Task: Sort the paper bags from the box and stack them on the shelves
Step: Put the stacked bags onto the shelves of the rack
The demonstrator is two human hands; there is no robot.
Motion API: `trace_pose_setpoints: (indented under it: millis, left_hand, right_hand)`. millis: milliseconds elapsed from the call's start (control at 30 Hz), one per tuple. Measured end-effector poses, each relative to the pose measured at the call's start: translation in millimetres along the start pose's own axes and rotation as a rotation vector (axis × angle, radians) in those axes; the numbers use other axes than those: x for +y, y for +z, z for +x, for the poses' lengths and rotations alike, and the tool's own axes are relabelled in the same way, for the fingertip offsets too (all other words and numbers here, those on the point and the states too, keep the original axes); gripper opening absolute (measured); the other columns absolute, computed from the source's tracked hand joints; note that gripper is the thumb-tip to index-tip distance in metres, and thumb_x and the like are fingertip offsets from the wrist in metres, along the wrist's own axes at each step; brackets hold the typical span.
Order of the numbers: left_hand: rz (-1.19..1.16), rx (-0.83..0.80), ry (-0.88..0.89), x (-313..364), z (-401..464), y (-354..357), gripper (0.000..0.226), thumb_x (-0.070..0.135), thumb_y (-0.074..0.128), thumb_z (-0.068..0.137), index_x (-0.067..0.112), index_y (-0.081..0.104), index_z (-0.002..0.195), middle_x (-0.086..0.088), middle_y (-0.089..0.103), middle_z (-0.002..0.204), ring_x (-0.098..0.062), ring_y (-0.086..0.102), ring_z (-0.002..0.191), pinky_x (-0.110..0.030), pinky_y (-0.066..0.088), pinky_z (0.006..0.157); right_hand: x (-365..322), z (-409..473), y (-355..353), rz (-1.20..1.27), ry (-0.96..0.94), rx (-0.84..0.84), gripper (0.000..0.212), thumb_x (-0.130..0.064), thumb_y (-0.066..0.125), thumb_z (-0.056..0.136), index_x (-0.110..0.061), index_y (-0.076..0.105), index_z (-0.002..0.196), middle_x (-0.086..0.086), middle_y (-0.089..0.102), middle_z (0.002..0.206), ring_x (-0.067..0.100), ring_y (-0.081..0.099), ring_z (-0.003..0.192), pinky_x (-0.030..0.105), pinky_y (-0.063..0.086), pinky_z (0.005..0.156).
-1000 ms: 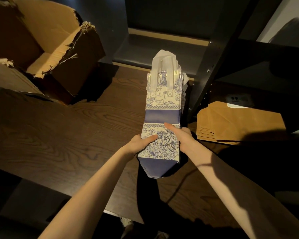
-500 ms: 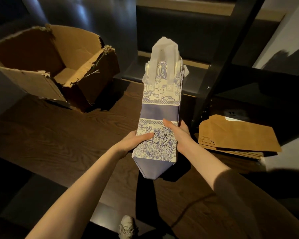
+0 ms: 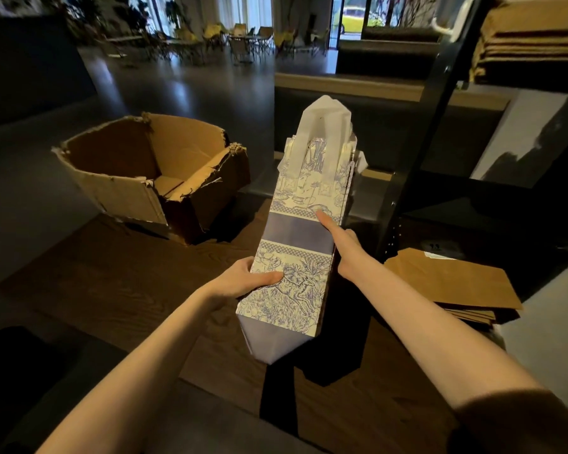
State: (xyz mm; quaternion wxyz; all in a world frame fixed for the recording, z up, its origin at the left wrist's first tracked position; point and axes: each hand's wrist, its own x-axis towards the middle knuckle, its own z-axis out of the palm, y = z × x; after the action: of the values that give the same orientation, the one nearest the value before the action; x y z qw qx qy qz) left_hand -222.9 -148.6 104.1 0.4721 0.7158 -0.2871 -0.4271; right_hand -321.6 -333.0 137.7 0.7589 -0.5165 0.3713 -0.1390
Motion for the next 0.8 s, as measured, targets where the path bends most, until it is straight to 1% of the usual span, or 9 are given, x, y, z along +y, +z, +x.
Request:
trace_pose_setpoints:
  millis: [33,100,200,300,400,467,567,700,800]
  left_hand:
    - [0.004,0.002,0.008,1.3,-3.8,-1.4,0.076,0.045,0.080,0.061,0.010,0.053,0.123,-0.003,0.069,0.111,-0.018,0.068,0.097,-0.033,0.053,0.089]
    - [0.007,0.009,0.030,2.2,-11.1,-2.3,0.085,0.049,0.077,0.054,0.011,0.051,0.125,-0.003,0.068,0.114,-0.018,0.068,0.099,-0.033,0.052,0.089]
    - [0.050,0.016,0.060,1.6,-19.3,-2.6,0.093,0.051,0.078,0.050,0.010,0.047,0.127,-0.003,0.066,0.117,-0.017,0.067,0.101,-0.033,0.053,0.089]
    - [0.102,0.013,0.082,3.5,-24.7,-1.8,0.109,0.062,0.084,0.040,0.012,0.045,0.128,-0.002,0.065,0.118,-0.017,0.066,0.102,-0.037,0.051,0.094]
    - [0.178,0.018,0.142,10.0,-28.6,4.2,0.119,0.072,0.080,0.030,0.013,0.044,0.127,0.000,0.062,0.118,-0.015,0.063,0.105,-0.034,0.050,0.094]
    - [0.216,0.002,0.168,18.2,-29.0,11.1,0.115,0.069,0.080,0.032,0.014,0.043,0.126,0.000,0.059,0.120,-0.013,0.061,0.106,-0.030,0.049,0.093]
    - [0.254,-0.045,0.192,32.2,-26.1,24.7,0.099,0.059,0.073,0.042,0.017,0.041,0.125,0.001,0.058,0.120,-0.009,0.059,0.105,-0.019,0.048,0.085]
    - [0.229,-0.097,0.224,40.1,-19.2,47.2,0.096,0.056,0.074,0.044,0.016,0.040,0.125,0.002,0.059,0.118,-0.010,0.061,0.104,-0.018,0.049,0.080]
    - [0.202,-0.092,0.259,41.2,-15.5,61.7,0.090,0.053,0.077,0.046,0.018,0.041,0.122,0.003,0.060,0.115,-0.009,0.062,0.102,-0.018,0.050,0.077]
  right_hand:
    - [-1.3,-3.6,1.9,0.015,-0.013,0.007,0.110,-0.059,0.074,0.067,-0.011,0.017,0.148,0.007,0.032,0.150,0.029,0.034,0.136,0.049,0.031,0.111]
    - [0.1,-11.1,3.8,-0.021,-0.073,0.029,0.105,-0.059,0.065,0.077,-0.012,0.007,0.151,0.004,0.021,0.156,0.026,0.025,0.141,0.046,0.024,0.115]
    - [5.8,-25.2,2.1,-0.083,-0.177,0.078,0.098,-0.061,0.055,0.083,-0.012,0.003,0.152,0.004,0.015,0.158,0.024,0.018,0.144,0.044,0.019,0.116]
    - [11.5,-39.0,-2.5,-0.086,-0.231,0.135,0.096,-0.059,0.051,0.087,-0.012,-0.002,0.152,0.002,0.008,0.159,0.023,0.010,0.146,0.042,0.014,0.117]
    - [15.6,-52.1,-10.6,-0.075,-0.292,0.210,0.090,-0.057,0.049,0.088,-0.012,0.004,0.152,0.003,0.012,0.159,0.023,0.012,0.146,0.043,0.013,0.118]
    - [15.1,-60.6,-18.6,-0.065,-0.338,0.262,0.087,-0.054,0.050,0.089,-0.011,0.007,0.152,0.004,0.013,0.158,0.022,0.013,0.146,0.039,0.013,0.118]
    - [10.6,-74.3,-33.2,-0.015,-0.393,0.316,0.085,-0.048,0.051,0.092,-0.010,0.004,0.151,0.003,0.012,0.159,0.020,0.011,0.146,0.034,0.013,0.115]
    - [5.2,-85.3,-51.7,0.029,-0.442,0.391,0.088,-0.046,0.054,0.091,-0.010,0.000,0.151,0.005,0.008,0.159,0.022,0.010,0.146,0.039,0.014,0.119]
    - [3.1,-91.7,-63.2,0.038,-0.489,0.418,0.089,-0.043,0.055,0.091,-0.010,-0.001,0.151,0.006,0.009,0.159,0.023,0.012,0.146,0.041,0.015,0.119]
